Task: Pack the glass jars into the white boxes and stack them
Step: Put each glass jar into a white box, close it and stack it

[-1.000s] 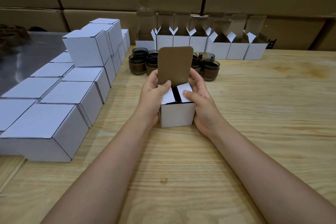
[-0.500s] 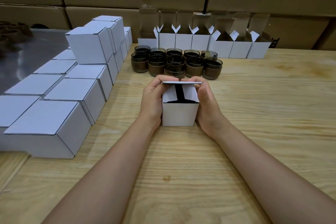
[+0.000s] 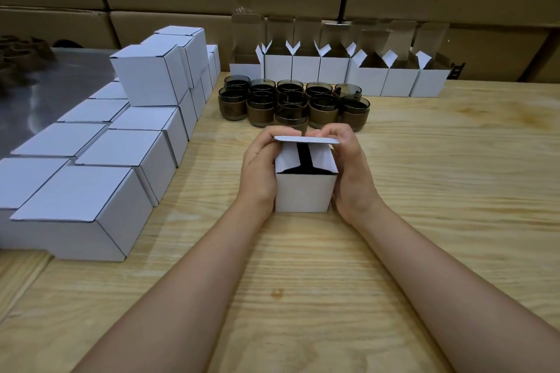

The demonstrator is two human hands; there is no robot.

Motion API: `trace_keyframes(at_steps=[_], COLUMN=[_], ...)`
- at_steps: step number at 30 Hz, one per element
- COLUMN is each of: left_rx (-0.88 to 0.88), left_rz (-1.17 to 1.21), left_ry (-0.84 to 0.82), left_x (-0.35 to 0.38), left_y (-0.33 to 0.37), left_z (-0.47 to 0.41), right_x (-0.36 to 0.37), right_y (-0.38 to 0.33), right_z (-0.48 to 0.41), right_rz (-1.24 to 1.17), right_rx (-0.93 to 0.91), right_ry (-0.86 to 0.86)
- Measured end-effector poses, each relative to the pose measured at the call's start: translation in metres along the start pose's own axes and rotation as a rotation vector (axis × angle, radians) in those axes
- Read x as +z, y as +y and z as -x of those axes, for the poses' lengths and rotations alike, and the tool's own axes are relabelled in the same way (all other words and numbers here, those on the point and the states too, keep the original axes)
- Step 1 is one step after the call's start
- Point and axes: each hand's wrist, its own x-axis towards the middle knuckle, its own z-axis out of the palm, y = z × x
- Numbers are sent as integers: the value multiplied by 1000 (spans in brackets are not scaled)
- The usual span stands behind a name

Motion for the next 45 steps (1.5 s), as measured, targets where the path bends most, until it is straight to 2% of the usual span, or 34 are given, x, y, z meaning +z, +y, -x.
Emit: trace_keyframes(at_steps=[4, 10, 16, 21, 25, 35, 45], left_rx=[5, 14, 12, -62, -1, 19, -35], left_rz=[-3, -54, -21, 184, 71, -59, -41], left_ry=[-12, 16, -3, -49, -93, -150, -204], left_x=[0, -3, -4, 1, 1, -9, -14], left_y=[1, -1, 0, 6, 4, 1, 6], left_z=[2, 1, 1, 7, 10, 8, 8], right_x=[-5, -7, 0, 2, 0, -16, -19], right_y=[4, 3, -1, 0, 2, 5, 5], right_z=[3, 3, 4, 3, 4, 5, 4], right_rz=[71, 192, 98, 65, 126, 223, 176], right_rx=[-93, -199, -143, -119, -193, -213, -192], right_ry=[-46, -25, -45, -38, -79, -242, -220])
